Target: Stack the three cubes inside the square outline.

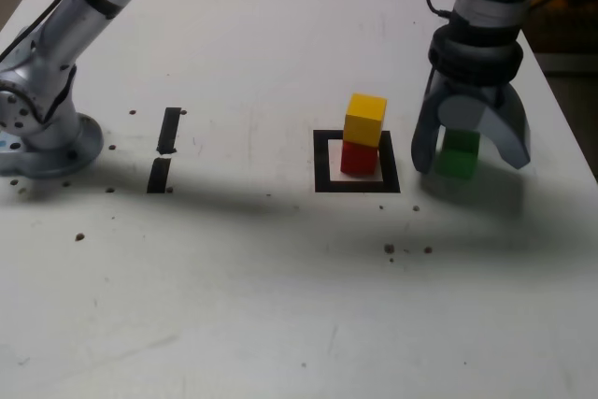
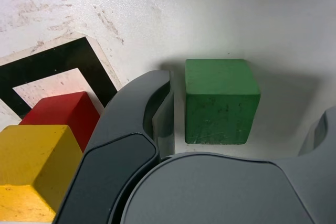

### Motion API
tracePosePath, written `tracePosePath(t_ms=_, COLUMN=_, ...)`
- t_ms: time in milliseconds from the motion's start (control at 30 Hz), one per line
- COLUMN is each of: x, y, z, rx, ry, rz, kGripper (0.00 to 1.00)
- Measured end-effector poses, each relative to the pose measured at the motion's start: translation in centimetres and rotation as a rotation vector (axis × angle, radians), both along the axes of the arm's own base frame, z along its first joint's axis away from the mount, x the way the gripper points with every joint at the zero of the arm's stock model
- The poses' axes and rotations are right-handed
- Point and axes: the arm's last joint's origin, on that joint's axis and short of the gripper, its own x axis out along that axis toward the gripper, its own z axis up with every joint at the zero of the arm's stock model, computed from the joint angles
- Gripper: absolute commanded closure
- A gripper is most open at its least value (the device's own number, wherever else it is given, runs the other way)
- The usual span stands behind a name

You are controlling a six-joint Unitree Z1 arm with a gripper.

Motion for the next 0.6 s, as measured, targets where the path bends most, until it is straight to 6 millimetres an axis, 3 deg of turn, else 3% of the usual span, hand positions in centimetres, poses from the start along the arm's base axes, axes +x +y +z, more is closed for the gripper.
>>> tracePosePath(t_ms=200, x=-0.03, y=0.04, z=-0.14, rx=0.007, ry=0.001, rz=-0.003, kGripper=0.84)
tracePosePath(t_ms=600, x=0.06, y=0.05, z=-0.15, rx=0.01, ry=-0.006, rz=-0.006, kGripper=0.85)
